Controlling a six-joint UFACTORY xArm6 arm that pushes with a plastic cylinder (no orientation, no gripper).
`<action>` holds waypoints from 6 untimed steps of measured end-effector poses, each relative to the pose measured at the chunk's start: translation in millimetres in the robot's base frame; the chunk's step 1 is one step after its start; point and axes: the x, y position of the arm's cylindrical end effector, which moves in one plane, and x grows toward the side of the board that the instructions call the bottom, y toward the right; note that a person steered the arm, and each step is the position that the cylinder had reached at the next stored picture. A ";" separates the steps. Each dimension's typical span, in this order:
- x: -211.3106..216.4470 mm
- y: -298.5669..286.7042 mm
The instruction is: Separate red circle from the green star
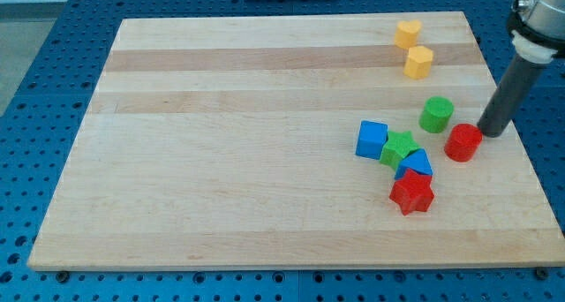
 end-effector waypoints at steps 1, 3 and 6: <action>-1.0 -51.2; -30.2 -69.0; -62.2 -113.4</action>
